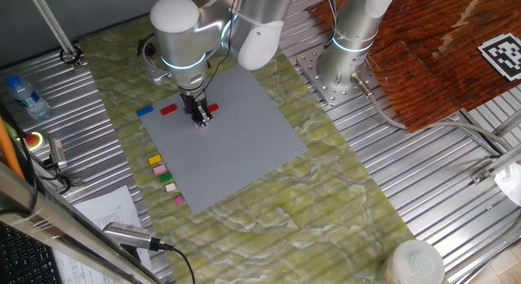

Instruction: Stack small Lego blocks randomly, one at a time

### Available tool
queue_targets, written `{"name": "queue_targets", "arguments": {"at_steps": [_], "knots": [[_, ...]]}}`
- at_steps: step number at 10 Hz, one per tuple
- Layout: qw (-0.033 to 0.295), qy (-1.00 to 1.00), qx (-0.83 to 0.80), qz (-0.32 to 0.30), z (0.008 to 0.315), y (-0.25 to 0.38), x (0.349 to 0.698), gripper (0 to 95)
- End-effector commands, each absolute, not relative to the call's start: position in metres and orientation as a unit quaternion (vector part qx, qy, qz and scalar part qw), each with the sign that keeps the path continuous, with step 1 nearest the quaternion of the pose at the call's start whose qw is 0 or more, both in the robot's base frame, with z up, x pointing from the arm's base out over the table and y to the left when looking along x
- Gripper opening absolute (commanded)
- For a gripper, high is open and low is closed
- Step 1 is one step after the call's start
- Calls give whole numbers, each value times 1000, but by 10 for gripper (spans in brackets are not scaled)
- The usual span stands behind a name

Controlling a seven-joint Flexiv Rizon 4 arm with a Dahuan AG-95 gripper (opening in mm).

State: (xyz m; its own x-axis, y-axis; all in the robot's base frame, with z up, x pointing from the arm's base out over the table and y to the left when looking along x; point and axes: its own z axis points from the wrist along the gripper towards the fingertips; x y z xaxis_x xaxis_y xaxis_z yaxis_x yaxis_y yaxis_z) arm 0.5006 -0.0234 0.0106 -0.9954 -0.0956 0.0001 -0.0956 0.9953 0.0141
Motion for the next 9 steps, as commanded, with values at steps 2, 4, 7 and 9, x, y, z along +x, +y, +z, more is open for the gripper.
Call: {"name": "queue_targets", "arguments": {"at_steps": [2,4,7,9], "knots": [[14,-999,51,-8,4,-22,498,0],[16,-998,53,-8,13,-21,497,0],[13,-999,50,-7,13,-20,490,0],[12,-998,54,-5,11,-20,483,0]]}}
